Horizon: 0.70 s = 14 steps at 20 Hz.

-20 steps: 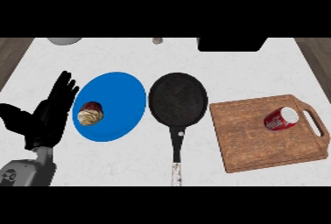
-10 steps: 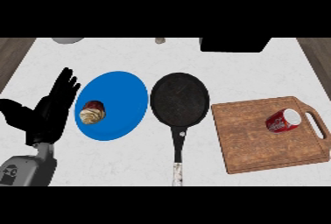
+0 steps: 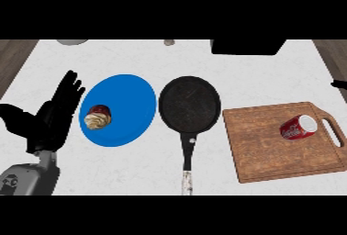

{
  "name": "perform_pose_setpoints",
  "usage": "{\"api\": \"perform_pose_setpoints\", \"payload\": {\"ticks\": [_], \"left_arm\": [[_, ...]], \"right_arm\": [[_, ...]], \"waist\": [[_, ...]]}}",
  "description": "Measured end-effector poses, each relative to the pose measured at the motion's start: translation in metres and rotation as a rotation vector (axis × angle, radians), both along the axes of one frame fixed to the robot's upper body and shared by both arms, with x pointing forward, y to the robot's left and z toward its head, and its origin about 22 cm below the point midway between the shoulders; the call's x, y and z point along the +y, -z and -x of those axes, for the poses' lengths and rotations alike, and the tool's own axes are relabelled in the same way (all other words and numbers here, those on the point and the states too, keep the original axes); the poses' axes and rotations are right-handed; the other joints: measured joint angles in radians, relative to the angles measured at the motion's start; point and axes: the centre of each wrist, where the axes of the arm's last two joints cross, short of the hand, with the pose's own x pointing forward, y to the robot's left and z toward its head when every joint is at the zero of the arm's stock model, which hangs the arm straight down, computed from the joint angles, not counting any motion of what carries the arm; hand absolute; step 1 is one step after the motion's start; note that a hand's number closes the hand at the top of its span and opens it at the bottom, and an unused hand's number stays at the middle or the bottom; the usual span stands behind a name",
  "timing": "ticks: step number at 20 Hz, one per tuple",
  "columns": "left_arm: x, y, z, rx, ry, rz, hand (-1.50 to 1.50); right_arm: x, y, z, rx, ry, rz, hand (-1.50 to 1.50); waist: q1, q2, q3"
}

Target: Pick the can from the cutting board and place it in the pan

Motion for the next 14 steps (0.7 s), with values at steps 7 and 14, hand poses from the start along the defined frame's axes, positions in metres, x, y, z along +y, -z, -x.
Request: {"api": "perform_pose_setpoints", "payload": {"ticks": [7, 14], "left_arm": [[0.005, 0.005, 0.000, 0.004, -0.017, 0.004, 0.00], [0.011, 0.005, -0.001, 0.014, -0.018, 0.008, 0.00]], "right_arm": [[0.030, 0.001, -0.003, 0.082, -0.063, 0.125, -1.50], [0.064, 0.003, 0.002, 0.038, -0.055, 0.282, -1.50]], "waist": [[-0.019, -0.004, 0.000], [-0.024, -0.005, 0.000]]}}
